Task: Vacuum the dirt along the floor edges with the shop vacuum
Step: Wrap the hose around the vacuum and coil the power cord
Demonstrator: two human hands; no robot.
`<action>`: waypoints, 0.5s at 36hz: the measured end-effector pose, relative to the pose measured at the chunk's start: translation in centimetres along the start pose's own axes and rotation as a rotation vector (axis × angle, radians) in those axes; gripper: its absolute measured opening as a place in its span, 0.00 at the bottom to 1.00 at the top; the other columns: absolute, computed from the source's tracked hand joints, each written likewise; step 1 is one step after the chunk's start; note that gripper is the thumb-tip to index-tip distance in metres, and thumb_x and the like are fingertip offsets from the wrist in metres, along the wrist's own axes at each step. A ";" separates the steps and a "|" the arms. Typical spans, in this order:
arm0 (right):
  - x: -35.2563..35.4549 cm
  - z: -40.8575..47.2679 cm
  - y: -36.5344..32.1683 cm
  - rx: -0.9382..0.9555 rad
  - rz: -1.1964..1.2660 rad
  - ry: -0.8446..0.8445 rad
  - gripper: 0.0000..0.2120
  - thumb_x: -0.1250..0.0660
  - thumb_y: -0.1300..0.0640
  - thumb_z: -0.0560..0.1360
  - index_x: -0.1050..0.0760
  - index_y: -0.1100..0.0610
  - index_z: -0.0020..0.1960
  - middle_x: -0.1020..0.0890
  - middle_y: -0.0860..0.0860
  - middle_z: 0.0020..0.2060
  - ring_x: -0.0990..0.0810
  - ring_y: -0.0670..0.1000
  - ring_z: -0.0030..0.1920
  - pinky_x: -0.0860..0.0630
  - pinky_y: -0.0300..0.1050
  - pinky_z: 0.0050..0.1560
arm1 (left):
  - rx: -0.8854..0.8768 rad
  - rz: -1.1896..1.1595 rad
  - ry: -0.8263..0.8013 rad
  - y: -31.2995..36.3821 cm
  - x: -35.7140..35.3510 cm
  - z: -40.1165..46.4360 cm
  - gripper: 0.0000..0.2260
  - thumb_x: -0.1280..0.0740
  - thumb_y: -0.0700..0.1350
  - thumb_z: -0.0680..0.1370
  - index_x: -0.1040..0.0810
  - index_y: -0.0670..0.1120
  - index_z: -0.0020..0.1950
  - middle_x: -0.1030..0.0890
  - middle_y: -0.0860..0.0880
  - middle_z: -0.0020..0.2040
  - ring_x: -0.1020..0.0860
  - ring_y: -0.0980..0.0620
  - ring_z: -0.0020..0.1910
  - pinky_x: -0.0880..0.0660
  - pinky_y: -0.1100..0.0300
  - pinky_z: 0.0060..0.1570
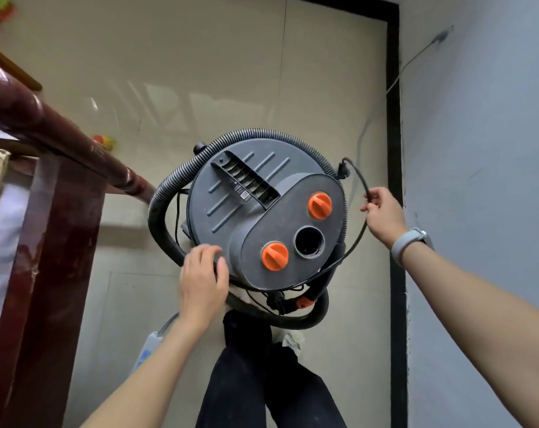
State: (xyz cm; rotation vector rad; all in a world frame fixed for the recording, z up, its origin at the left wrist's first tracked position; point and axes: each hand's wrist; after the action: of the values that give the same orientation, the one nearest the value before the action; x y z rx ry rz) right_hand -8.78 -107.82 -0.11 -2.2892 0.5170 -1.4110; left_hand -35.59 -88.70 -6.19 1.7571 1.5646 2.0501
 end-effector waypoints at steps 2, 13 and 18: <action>0.0 0.0 0.6 -0.037 0.065 0.036 0.13 0.47 0.69 0.80 0.30 0.65 0.62 0.23 0.61 0.53 0.23 0.59 0.56 0.34 0.37 0.47 | -0.027 -0.015 0.043 1.2 0.4 1.4 0.20 0.45 0.50 0.77 0.25 0.39 0.60 0.24 0.42 0.58 0.27 0.43 0.58 0.29 0.48 0.59; -0.8 1.0 0.6 0.176 0.232 0.043 0.08 0.43 0.67 0.79 0.32 0.55 0.53 0.26 0.49 0.45 0.26 0.52 0.42 0.26 0.45 0.43 | -0.255 0.236 -0.120 7.4 -1.9 5.9 0.27 0.44 0.55 0.76 0.35 0.47 0.74 0.38 0.42 0.76 0.46 0.41 0.76 0.45 0.37 0.70; -1.9 3.1 1.8 0.117 0.115 -0.103 0.15 0.43 0.67 0.80 0.30 0.57 0.64 0.25 0.53 0.48 0.26 0.52 0.48 0.31 0.42 0.49 | -0.086 0.293 -0.195 8.3 -3.5 6.2 0.30 0.54 0.60 0.76 0.41 0.51 0.77 0.49 0.46 0.79 0.54 0.44 0.78 0.53 0.37 0.73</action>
State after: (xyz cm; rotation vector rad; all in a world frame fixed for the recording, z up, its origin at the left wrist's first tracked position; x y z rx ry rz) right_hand -6.95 -107.98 -3.72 -2.1893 0.5111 -1.2287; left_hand -25.05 -90.86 -4.04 2.1857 1.2096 1.9465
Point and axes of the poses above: each hand's wrist, its own z-axis towards the middle knuckle, its own x-axis out of the back of the hand, y = z × x
